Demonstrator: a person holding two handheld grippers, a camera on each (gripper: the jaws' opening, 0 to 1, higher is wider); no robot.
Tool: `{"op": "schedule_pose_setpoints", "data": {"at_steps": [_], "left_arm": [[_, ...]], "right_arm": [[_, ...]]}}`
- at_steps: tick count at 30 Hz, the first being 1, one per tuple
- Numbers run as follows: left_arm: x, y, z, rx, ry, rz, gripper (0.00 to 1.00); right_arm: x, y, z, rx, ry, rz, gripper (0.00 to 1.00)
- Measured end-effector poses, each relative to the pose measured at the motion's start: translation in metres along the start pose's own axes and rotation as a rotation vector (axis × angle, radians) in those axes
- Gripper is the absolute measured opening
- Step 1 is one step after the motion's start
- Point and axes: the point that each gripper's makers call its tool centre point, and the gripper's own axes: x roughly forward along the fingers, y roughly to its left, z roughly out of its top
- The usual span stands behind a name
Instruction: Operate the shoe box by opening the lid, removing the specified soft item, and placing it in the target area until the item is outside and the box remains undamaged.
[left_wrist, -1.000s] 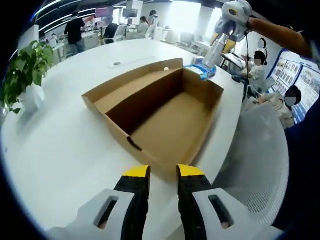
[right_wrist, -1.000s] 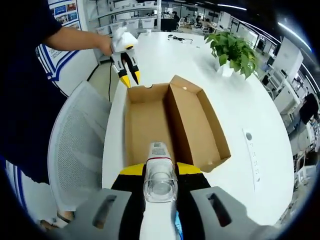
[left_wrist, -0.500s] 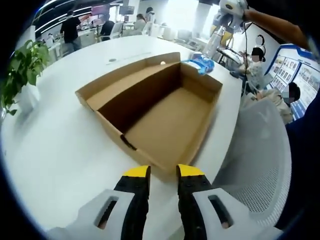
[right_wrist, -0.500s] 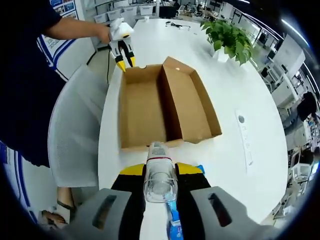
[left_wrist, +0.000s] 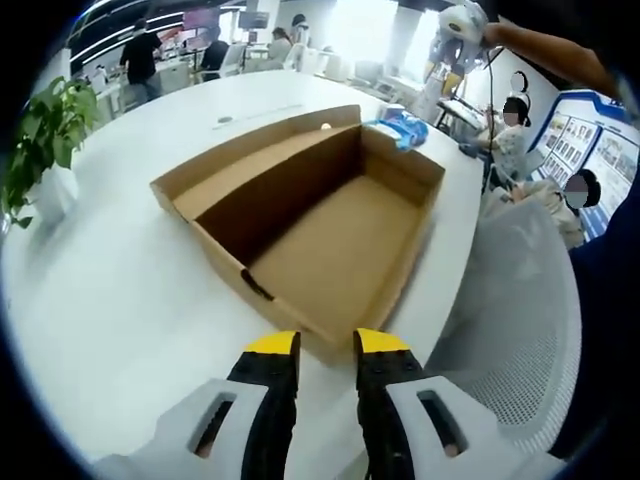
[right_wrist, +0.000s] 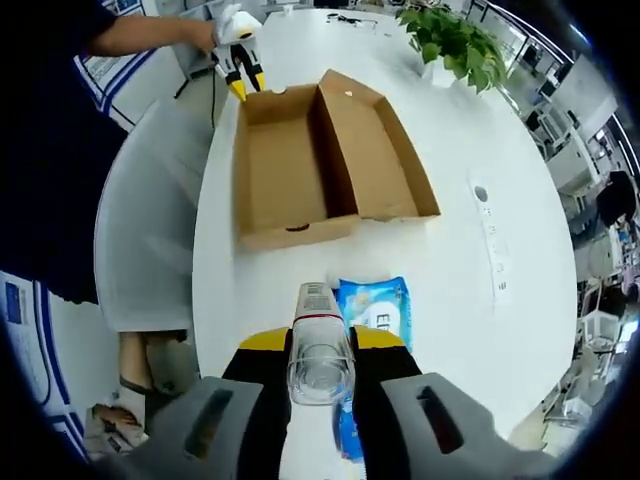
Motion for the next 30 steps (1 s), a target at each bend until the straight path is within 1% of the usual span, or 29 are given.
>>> {"op": "schedule_pose_setpoints", "data": {"at_steps": [1, 3, 4, 6, 7, 8, 13, 19, 23, 30], "left_arm": [[0.000, 0.000, 0.000, -0.003, 0.001, -0.001, 0.19], [0.000, 0.000, 0.000, -0.004, -0.004, -0.002, 0.19], [0.000, 0.000, -0.001, -0.009, -0.002, -0.004, 0.19], [0.000, 0.001, 0.000, -0.011, -0.003, -0.002, 0.20], [0.001, 0.001, 0.000, -0.012, -0.002, -0.002, 0.20], [0.001, 0.001, 0.000, -0.010, -0.001, -0.001, 0.20], [0.002, 0.002, 0.000, -0.009, 0.007, -0.001, 0.19], [0.002, 0.002, 0.001, -0.004, 0.009, 0.006, 0.20], [0.001, 0.003, 0.002, -0.003, 0.006, 0.010, 0.22], [0.001, 0.003, 0.003, -0.003, 0.004, 0.014, 0.23]], "right_arm": [[0.000, 0.000, -0.002, 0.003, 0.002, -0.001, 0.19], [-0.001, -0.002, -0.015, 0.022, 0.019, 0.001, 0.19], [-0.001, -0.003, -0.017, 0.026, 0.022, -0.001, 0.19], [-0.001, -0.003, -0.029, 0.037, 0.044, 0.006, 0.19], [0.000, -0.004, -0.035, 0.026, 0.061, 0.000, 0.19], [0.000, -0.004, -0.037, 0.028, 0.064, 0.003, 0.19], [0.002, -0.007, -0.040, 0.022, 0.071, 0.007, 0.19], [0.007, -0.016, -0.036, -0.004, 0.080, 0.013, 0.19], [0.011, -0.030, -0.039, -0.016, 0.105, 0.016, 0.19], [0.019, -0.052, -0.038, -0.051, 0.148, 0.018, 0.19]]}}
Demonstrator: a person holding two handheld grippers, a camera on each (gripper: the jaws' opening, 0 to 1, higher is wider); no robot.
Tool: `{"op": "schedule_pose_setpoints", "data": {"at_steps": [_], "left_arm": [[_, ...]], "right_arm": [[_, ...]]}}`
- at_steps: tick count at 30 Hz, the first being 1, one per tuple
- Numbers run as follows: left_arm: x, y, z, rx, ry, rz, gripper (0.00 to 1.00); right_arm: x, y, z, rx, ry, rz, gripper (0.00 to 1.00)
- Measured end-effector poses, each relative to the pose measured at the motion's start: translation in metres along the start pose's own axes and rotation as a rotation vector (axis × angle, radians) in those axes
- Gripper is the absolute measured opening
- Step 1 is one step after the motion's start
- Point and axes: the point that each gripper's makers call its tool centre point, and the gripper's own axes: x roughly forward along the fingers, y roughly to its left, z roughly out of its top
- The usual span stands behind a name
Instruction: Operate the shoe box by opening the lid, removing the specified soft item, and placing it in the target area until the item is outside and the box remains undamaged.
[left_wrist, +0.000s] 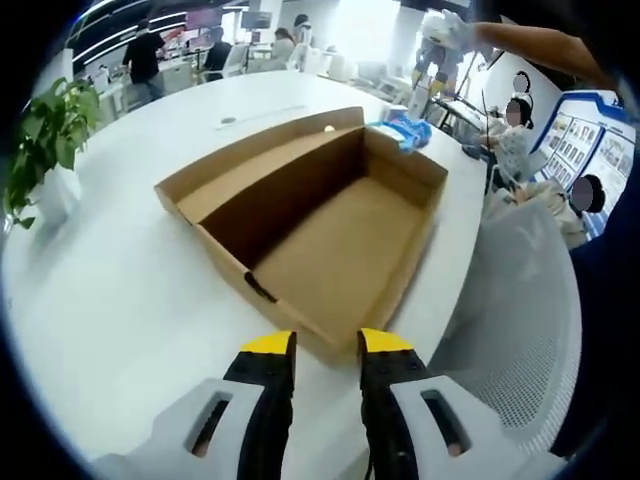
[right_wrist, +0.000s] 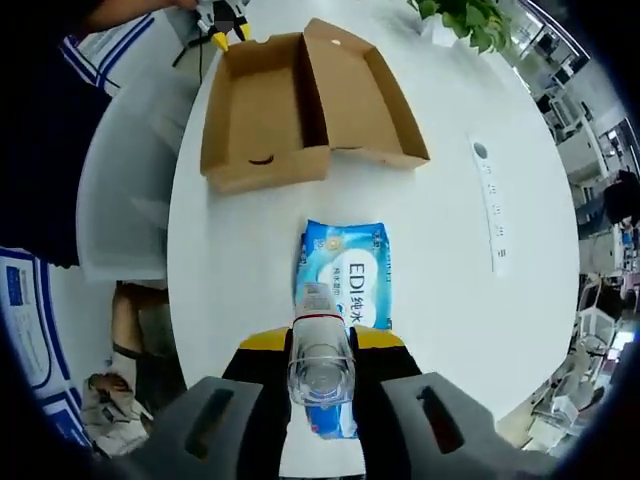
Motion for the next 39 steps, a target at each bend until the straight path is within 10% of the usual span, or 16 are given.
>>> {"op": "schedule_pose_setpoints", "data": {"at_steps": [25, 39], "left_arm": [[-0.001, 0.000, 0.005, 0.024, -0.007, 0.008, 0.23], [0.005, 0.002, 0.001, -0.003, 0.000, 0.001, 0.23]], "right_arm": [[0.035, -0.097, -0.001, -0.068, 0.105, -0.031, 0.19], [0.064, -0.115, -0.001, -0.093, 0.117, -0.037, 0.19]]}}
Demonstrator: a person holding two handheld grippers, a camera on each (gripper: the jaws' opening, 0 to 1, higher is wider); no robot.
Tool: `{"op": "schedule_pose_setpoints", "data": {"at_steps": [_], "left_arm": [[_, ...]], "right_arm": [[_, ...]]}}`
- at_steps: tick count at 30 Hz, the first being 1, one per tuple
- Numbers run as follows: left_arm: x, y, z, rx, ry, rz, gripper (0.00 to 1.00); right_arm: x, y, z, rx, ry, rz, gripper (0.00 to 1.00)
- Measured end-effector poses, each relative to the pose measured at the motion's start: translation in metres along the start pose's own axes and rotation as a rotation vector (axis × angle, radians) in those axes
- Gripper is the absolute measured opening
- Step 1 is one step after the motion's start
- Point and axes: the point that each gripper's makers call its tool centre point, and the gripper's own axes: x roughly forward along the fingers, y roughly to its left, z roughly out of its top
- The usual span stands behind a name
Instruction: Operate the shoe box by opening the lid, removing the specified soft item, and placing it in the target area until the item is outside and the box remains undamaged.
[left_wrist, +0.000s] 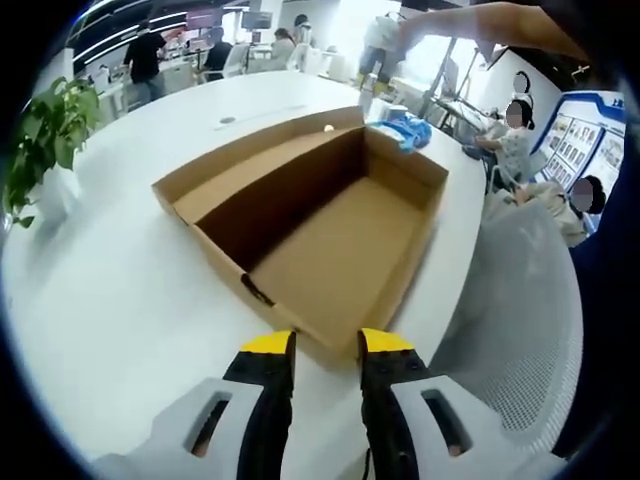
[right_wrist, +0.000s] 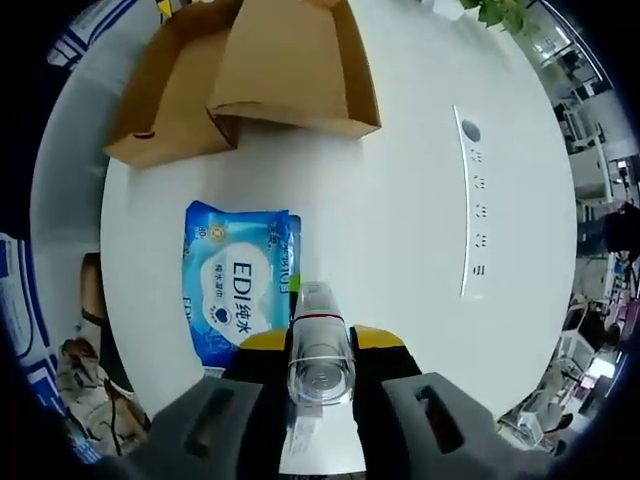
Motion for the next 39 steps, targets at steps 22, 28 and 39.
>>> {"op": "schedule_pose_setpoints", "data": {"at_steps": [22, 28, 39], "left_arm": [[0.000, 0.003, 0.004, 0.007, 0.001, -0.002, 0.24], [0.000, 0.005, 0.004, 0.005, -0.002, 0.001, 0.24], [0.001, 0.006, 0.005, 0.003, 0.003, 0.001, 0.24]], "right_arm": [[0.032, 0.003, 0.002, -0.001, 0.009, 0.030, 0.19], [0.031, 0.001, 0.004, 0.026, 0.002, 0.027, 0.19], [0.028, 0.005, 0.007, 0.065, -0.023, 0.026, 0.31]]}}
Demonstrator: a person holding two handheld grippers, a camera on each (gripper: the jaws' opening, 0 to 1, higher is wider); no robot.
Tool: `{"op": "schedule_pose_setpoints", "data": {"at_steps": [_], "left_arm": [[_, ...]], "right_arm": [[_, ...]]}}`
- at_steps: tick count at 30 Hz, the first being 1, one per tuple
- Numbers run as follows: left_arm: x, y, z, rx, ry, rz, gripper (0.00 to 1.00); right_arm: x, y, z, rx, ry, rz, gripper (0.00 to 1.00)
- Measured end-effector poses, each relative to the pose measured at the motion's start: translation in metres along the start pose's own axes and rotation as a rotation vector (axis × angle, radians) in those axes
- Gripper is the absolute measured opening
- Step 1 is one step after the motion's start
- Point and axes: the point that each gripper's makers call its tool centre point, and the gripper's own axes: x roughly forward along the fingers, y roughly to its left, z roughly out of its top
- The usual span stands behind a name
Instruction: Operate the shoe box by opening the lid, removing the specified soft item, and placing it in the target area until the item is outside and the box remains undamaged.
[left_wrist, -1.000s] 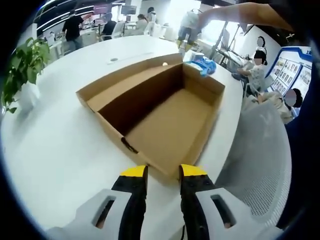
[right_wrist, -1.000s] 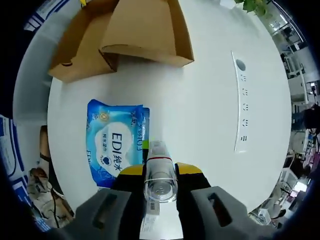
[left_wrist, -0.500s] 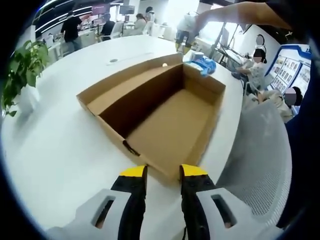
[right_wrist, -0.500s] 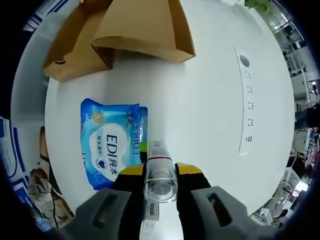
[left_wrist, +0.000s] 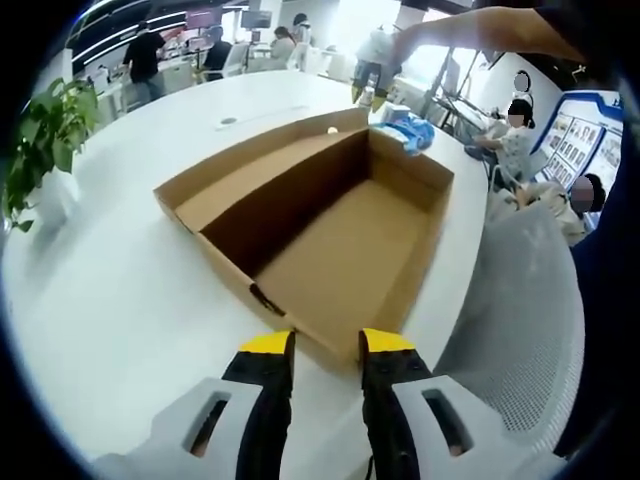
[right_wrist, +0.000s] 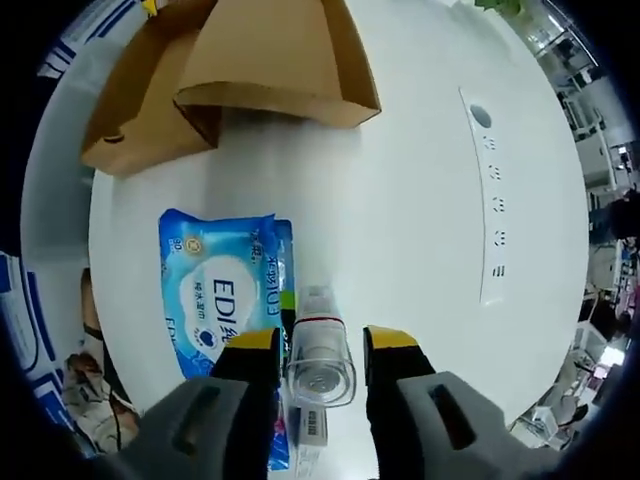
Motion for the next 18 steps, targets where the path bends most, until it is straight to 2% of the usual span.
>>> {"op": "schedule_pose_setpoints", "data": {"at_steps": [4, 9, 15, 16, 18], "left_arm": [[0.000, -0.001, -0.001, 0.000, 0.005, -0.001, 0.25], [0.001, -0.001, 0.000, -0.007, 0.006, 0.001, 0.25], [0.007, 0.000, -0.002, -0.010, 0.028, 0.013, 0.26], [0.009, 0.001, -0.004, -0.012, 0.035, 0.017, 0.25], [0.012, 0.002, -0.006, -0.036, 0.041, 0.011, 0.26]], "right_arm": [[-0.007, -0.002, 0.002, 0.005, -0.018, -0.014, 0.32], [-0.028, -0.003, 0.014, 0.036, -0.088, -0.062, 0.32], [-0.054, 0.000, 0.033, 0.080, -0.206, -0.142, 0.32], [-0.062, 0.001, 0.040, 0.096, -0.250, -0.170, 0.31], [-0.072, 0.005, 0.047, 0.116, -0.292, -0.199, 0.30]]}}
